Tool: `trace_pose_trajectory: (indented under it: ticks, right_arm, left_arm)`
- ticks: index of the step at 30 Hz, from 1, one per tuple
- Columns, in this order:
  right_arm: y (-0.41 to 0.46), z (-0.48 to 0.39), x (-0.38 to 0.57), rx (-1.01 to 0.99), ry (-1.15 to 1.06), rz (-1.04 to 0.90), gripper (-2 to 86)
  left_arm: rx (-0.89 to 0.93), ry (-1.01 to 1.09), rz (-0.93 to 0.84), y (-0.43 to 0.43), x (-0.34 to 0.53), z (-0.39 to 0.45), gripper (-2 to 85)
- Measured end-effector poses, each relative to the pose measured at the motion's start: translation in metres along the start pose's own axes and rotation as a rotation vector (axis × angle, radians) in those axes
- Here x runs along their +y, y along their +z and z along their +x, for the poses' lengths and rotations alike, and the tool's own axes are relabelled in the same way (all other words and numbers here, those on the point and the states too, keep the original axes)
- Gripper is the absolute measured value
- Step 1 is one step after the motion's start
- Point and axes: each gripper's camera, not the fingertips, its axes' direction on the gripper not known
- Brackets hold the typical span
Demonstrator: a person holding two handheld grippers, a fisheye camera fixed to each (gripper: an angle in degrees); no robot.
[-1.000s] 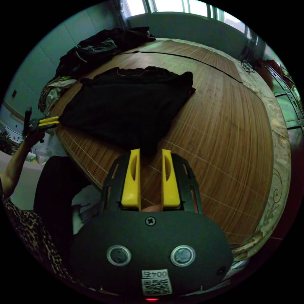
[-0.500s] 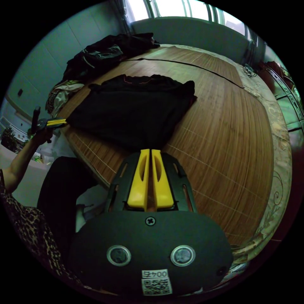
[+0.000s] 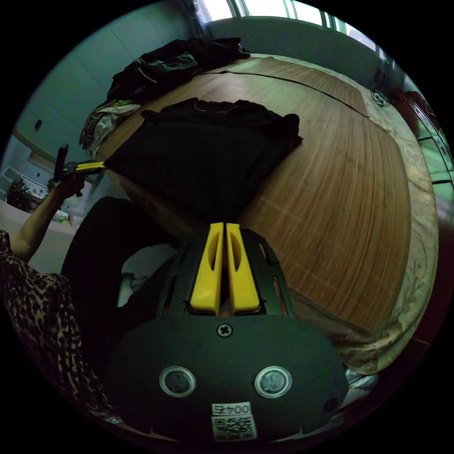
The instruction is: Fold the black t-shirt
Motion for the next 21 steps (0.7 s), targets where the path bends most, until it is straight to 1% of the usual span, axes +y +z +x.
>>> trace_pose_trajectory:
  ticks: [4,8,9,11,13,15,17,19,21]
  right_arm:
    - [0.000,-0.002,0.001,-0.034,0.036,-0.018,0.8]
    - [-0.017,-0.005,-0.011,0.087,0.075,-0.079,4.9]
    - [-0.023,-0.005,-0.018,0.110,0.086,-0.124,6.6]
    - [-0.035,-0.010,-0.031,0.166,0.070,-0.155,7.5]
    - [-0.046,-0.018,-0.049,0.212,0.033,-0.162,7.0]
    - [-0.056,-0.031,-0.080,0.196,-0.033,-0.159,5.0]
    - [-0.057,-0.041,-0.107,0.174,-0.090,-0.173,1.7]
    - [-0.053,-0.052,-0.135,0.182,-0.155,-0.222,0.2]
    - [-0.039,-0.058,-0.167,0.187,-0.181,-0.315,-0.4]
  left_arm:
    - [-0.024,-0.042,-0.005,0.005,0.011,0.006,1.1]
    - [-0.076,-0.043,-0.018,-0.006,0.015,0.009,1.0]
    - [-0.112,-0.046,-0.028,-0.013,0.017,0.007,1.0]
    - [-0.161,-0.061,-0.005,-0.032,0.017,0.005,0.9]
    - [-0.159,-0.069,0.046,-0.047,0.010,0.008,0.8]
    - [-0.127,-0.054,0.065,-0.052,-0.008,0.016,0.7]
    - [-0.142,0.010,0.033,-0.041,-0.042,0.037,0.7]
    - [-0.179,0.068,-0.014,-0.026,-0.068,0.055,0.7]
    - [-0.199,0.119,-0.060,-0.007,-0.088,0.071,0.7]
